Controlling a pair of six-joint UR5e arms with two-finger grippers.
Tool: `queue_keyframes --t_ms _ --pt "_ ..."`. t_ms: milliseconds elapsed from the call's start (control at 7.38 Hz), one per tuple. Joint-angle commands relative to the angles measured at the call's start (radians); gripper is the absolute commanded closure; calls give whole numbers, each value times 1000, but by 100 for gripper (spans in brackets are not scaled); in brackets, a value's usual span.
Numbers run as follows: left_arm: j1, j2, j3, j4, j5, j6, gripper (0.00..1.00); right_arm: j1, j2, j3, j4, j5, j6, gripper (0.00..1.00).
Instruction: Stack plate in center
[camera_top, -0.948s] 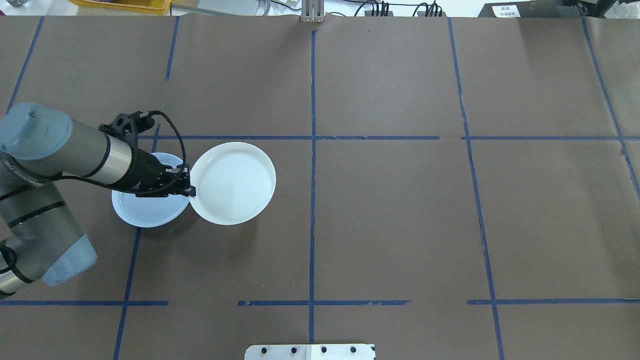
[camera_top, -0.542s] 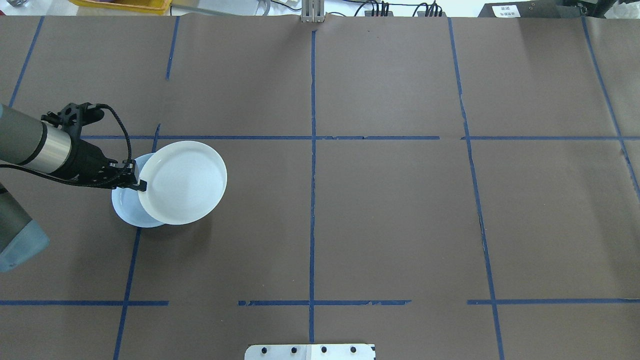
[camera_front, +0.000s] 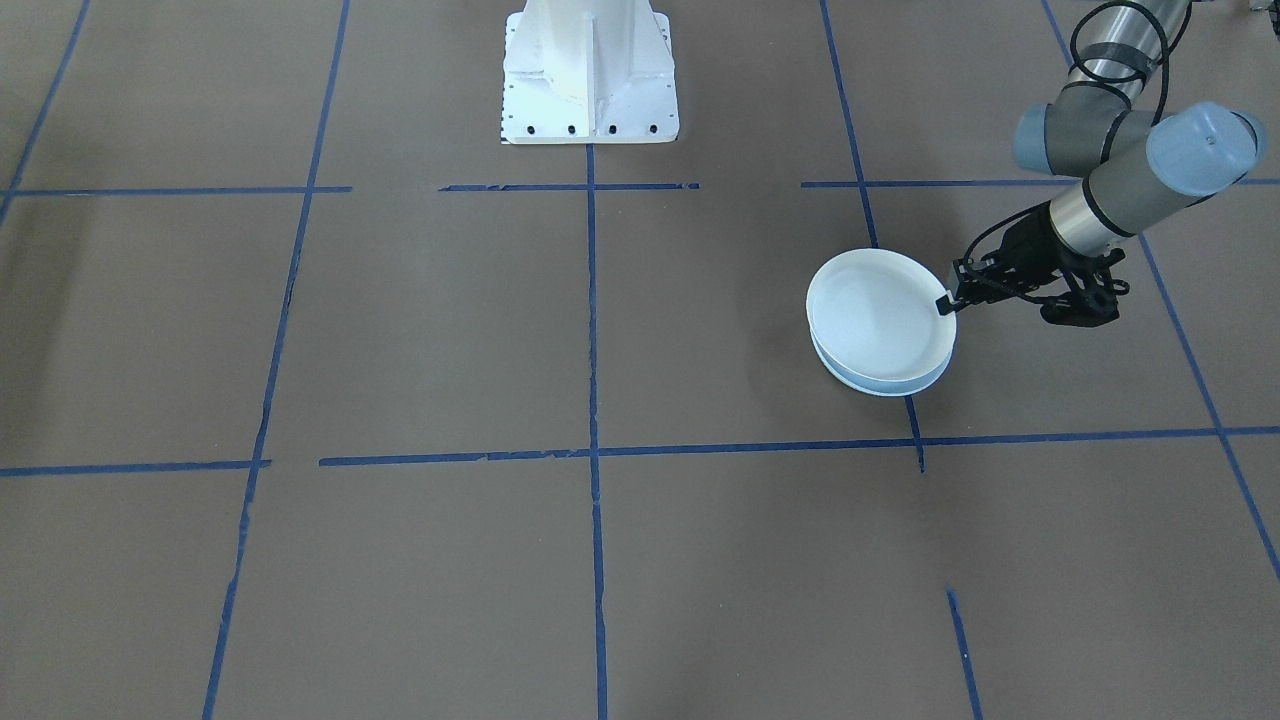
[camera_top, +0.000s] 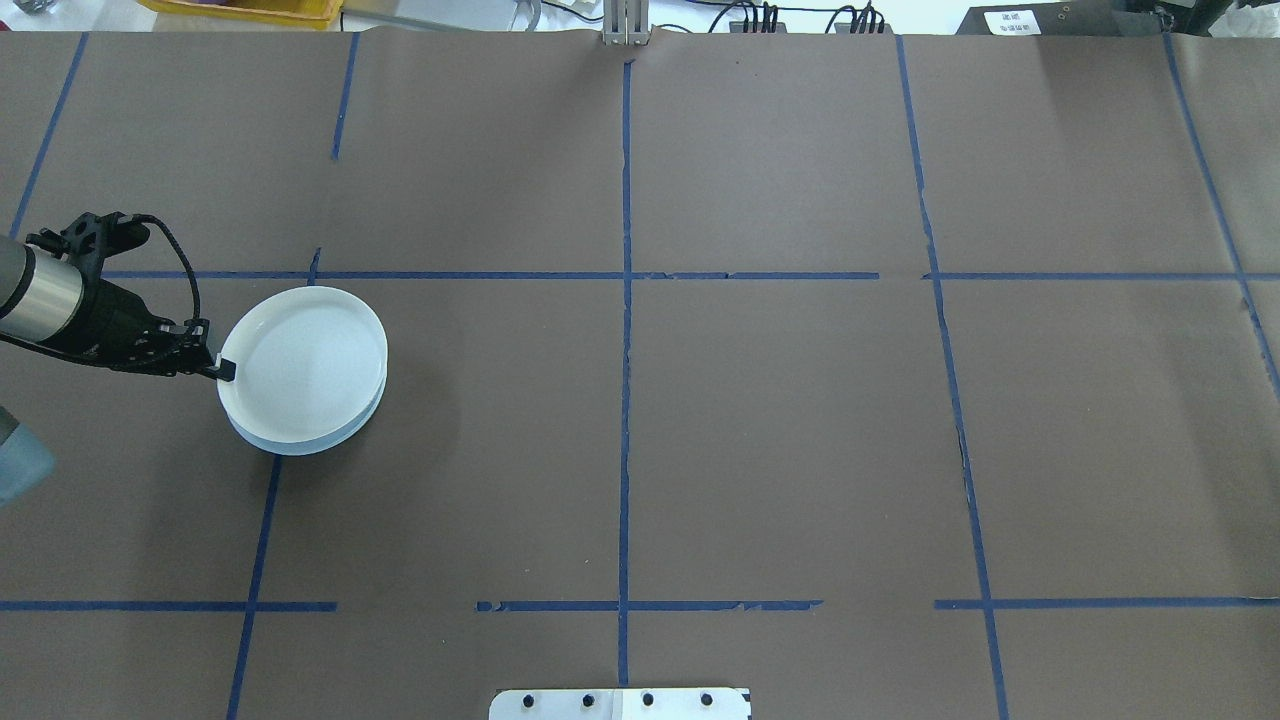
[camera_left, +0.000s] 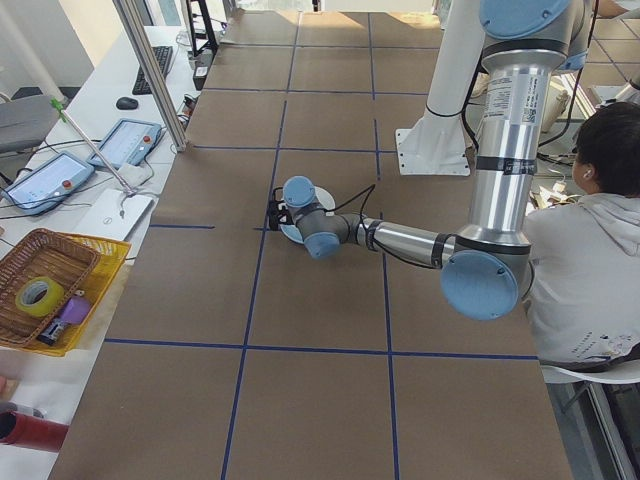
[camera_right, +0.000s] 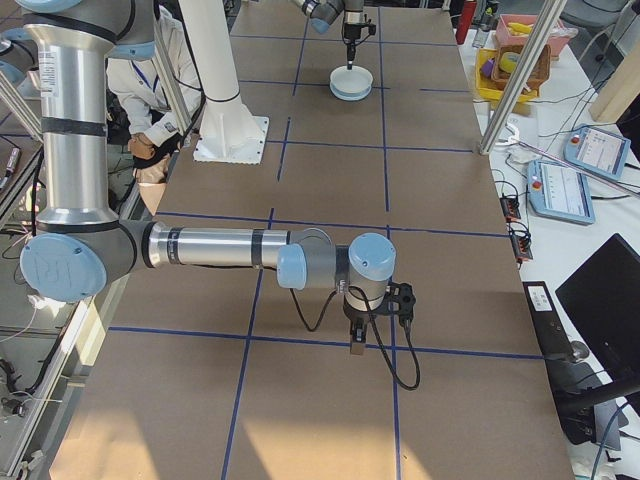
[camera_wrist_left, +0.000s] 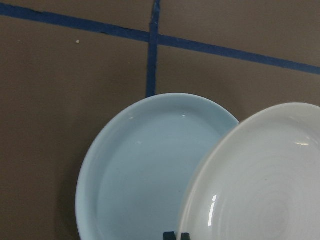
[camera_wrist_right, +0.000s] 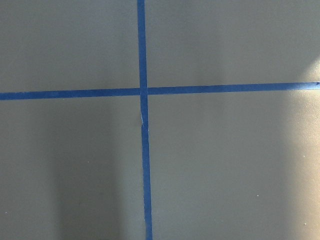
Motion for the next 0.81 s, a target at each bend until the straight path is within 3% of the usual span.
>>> queue_keyframes --t_ms 0,135,271,406,677 --pt "-3 2 39 -48 -8 0 100 0 0 0 0 1 1 0" --pt "-2 2 42 -50 -4 0 33 0 0 0 0 1 1 0" --pt "-3 4 39 -51 -6 -9 0 0 0 0 0 -1 1 0" --pt "-3 8 36 -50 -8 -5 0 0 0 0 0 -1 -1 0" --pt "-136 10 36 -41 -145 6 0 0 0 0 0 1 -1 0"
